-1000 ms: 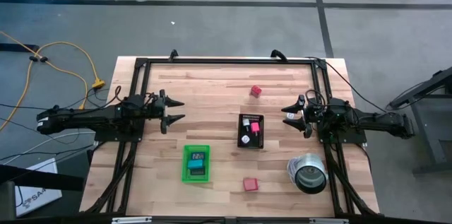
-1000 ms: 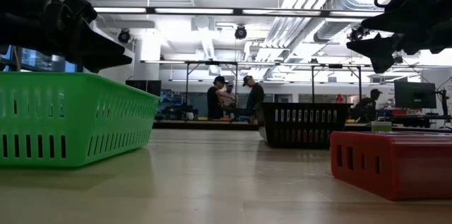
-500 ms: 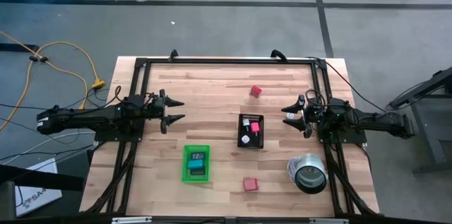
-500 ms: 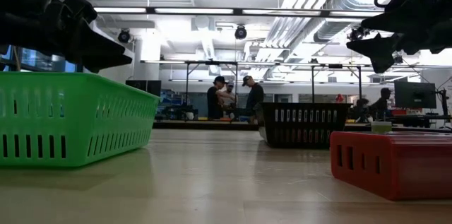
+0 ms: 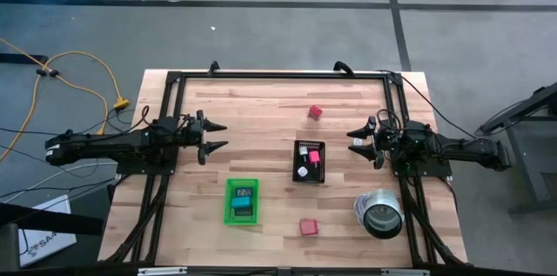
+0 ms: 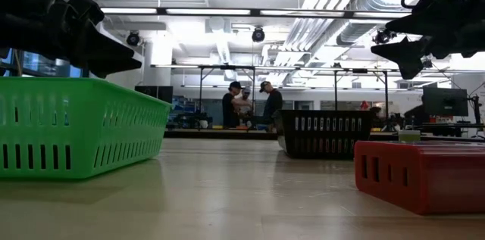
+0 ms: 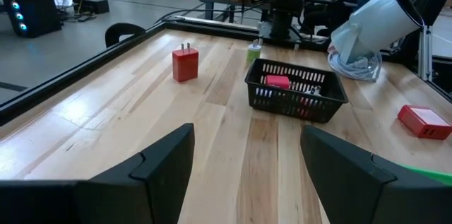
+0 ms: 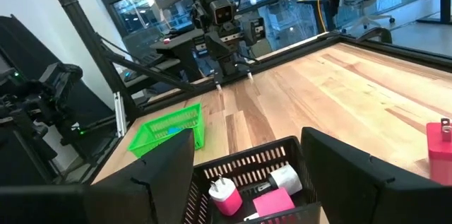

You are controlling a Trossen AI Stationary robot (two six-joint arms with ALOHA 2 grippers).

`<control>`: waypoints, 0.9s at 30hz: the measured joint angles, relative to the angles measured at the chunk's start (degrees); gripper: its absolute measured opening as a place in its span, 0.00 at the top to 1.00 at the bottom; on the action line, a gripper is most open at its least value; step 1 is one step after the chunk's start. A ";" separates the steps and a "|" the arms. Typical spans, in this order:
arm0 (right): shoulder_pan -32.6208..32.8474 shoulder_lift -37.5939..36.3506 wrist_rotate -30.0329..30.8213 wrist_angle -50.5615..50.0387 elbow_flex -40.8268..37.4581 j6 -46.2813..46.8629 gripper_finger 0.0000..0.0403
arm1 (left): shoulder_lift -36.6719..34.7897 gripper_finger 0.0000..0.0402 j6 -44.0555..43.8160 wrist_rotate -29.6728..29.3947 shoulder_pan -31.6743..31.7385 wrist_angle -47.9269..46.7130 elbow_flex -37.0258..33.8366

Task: Pick & Place Office items
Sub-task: Put the bottom red charger adapter into the black bin

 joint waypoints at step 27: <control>3.83 9.56 -2.81 12.45 7.24 -9.09 0.38 | -0.01 0.37 0.00 0.04 0.01 0.00 0.00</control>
